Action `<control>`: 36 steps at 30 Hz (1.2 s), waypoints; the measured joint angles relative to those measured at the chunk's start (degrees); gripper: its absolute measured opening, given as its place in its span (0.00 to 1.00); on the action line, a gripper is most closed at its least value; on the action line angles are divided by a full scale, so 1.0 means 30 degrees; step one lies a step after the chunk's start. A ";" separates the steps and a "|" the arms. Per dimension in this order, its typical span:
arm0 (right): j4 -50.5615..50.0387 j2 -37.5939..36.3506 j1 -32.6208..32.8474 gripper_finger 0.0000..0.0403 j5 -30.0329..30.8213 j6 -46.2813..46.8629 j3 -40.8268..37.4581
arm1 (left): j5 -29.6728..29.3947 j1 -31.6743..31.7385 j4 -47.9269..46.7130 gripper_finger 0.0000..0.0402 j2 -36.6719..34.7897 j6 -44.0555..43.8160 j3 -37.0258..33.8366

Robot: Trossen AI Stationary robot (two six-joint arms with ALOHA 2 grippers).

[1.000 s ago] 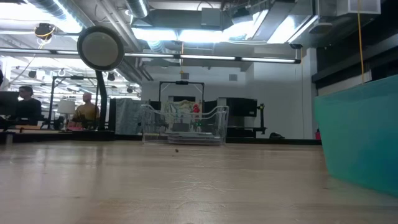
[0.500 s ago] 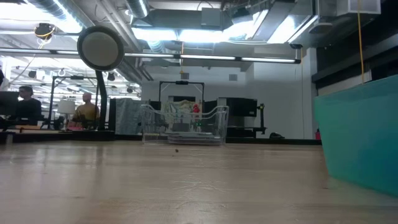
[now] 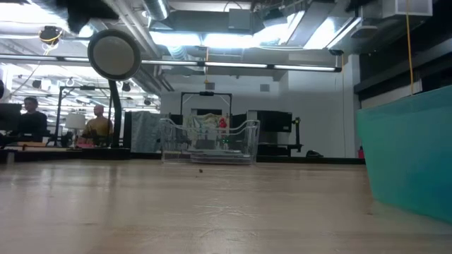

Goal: Pick & place jewel cases by type
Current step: Return to Home Position

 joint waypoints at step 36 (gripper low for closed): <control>1.4142 -0.9985 0.1974 0.03 -0.7070 0.1830 -1.4279 | 0.3068 -0.0434 1.3121 0.01 -0.6808 -0.2344 -1.5168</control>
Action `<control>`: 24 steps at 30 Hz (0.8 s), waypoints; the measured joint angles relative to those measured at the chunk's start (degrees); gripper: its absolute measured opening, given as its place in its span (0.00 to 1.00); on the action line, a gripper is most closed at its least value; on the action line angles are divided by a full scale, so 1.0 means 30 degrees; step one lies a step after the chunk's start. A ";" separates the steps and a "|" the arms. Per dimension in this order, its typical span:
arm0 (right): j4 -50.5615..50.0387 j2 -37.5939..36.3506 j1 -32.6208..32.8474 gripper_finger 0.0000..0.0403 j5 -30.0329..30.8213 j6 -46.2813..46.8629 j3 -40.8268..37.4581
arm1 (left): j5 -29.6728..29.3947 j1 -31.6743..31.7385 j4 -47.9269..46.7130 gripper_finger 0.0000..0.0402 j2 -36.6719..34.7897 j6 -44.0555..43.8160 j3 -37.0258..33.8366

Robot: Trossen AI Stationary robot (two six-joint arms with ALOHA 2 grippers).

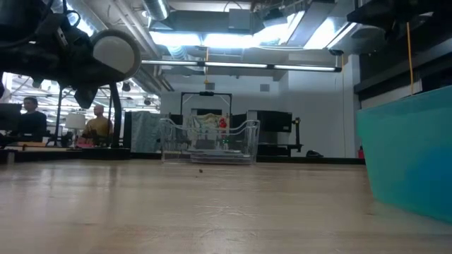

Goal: Pick & place jewel cases by type
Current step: Return to Home Position

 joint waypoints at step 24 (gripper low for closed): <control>1.4312 -0.1084 -0.0003 0.01 -0.6023 -0.1993 -0.8568 | -0.0005 0.0002 0.0000 0.01 0.0000 0.1436 -0.0007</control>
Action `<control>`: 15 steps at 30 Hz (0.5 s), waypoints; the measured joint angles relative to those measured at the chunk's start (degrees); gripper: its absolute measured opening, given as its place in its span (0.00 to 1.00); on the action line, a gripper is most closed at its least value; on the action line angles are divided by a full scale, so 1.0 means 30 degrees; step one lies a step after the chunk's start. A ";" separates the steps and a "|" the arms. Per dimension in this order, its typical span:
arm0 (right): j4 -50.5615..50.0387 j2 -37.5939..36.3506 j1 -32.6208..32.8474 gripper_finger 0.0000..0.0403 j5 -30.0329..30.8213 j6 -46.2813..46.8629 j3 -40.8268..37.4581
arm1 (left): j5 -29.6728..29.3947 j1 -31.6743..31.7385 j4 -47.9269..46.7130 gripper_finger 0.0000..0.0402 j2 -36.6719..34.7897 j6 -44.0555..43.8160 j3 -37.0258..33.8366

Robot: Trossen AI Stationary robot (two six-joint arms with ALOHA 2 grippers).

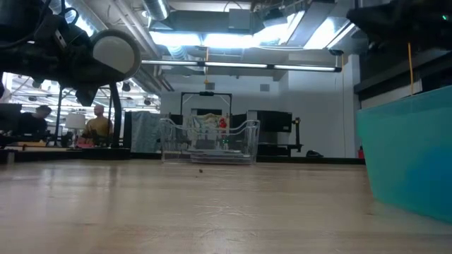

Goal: Pick & place jewel cases by type
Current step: Return to Home Position

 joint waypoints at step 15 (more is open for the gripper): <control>-0.6946 -0.5690 0.0003 0.01 -0.2530 -0.0626 -0.2345 | 0.0046 0.0000 0.0073 0.01 0.0083 -0.0001 -0.0022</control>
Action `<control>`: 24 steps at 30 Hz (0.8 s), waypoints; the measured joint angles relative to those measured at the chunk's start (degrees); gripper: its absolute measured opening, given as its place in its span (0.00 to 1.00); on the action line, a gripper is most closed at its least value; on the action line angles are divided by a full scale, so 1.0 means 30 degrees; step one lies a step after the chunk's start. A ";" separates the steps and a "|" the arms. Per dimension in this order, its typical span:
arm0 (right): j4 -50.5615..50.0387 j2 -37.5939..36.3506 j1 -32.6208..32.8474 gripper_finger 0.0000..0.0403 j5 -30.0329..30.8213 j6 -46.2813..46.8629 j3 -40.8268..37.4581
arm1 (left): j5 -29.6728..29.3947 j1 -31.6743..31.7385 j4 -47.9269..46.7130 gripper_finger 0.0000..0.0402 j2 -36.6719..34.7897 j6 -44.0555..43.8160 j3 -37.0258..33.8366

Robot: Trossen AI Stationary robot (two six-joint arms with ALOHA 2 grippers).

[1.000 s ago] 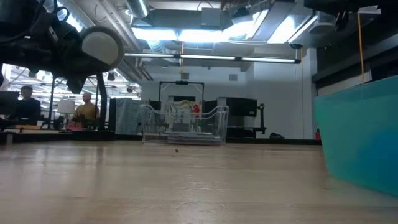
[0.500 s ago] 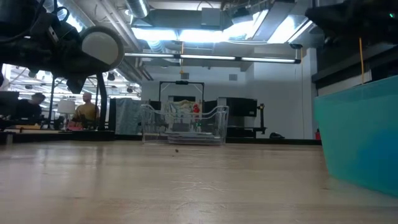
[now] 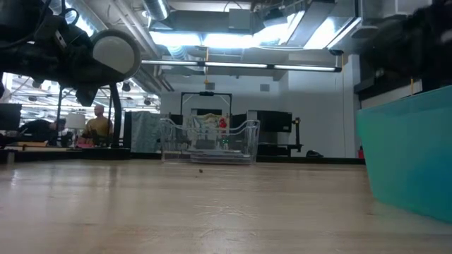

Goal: Pick & place jewel cases by type
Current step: Return to Home Position

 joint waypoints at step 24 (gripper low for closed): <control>-0.1434 0.2010 0.0102 0.11 0.0203 -0.1277 0.0022 | -0.0002 0.0000 -0.0015 0.02 0.0055 0.0000 0.0000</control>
